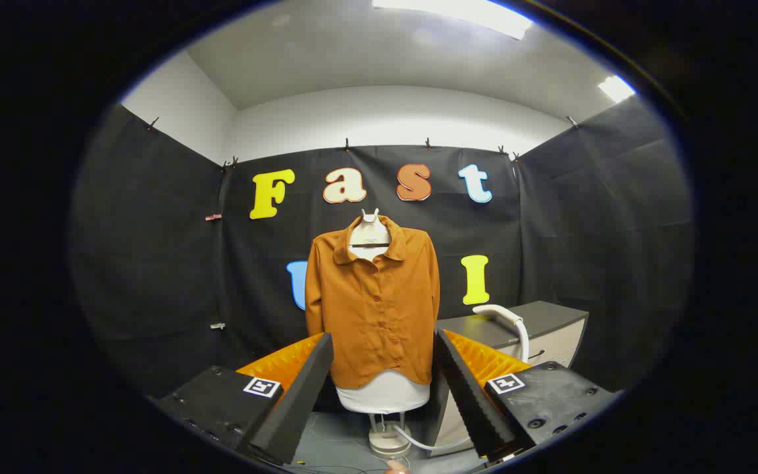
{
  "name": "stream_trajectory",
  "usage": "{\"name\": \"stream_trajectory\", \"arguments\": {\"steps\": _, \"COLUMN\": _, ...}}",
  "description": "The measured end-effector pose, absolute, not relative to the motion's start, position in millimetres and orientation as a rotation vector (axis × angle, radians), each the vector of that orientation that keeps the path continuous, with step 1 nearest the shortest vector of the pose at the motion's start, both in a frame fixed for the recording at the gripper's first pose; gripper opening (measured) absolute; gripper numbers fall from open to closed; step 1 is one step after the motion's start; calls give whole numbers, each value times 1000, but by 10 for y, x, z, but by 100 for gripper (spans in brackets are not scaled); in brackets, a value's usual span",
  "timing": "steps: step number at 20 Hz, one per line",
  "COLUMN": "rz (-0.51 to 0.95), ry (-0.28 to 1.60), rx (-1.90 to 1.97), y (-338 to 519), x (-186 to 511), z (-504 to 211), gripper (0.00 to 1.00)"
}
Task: Iron the clothes twice with a garment steamer, once on the left side and once on the right side.
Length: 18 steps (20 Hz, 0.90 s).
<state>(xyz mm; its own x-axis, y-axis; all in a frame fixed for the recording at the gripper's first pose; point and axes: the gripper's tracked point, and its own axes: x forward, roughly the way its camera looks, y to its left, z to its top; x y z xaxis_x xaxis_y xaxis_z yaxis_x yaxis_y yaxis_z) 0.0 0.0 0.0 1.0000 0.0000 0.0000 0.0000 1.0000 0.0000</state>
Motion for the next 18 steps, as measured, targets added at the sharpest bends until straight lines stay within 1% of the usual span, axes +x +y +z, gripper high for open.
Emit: {"name": "stream_trajectory", "arguments": {"steps": 18, "rz": -20, "ry": 2, "rx": -57, "y": 3, "x": 35, "z": 15, "gripper": 99}}
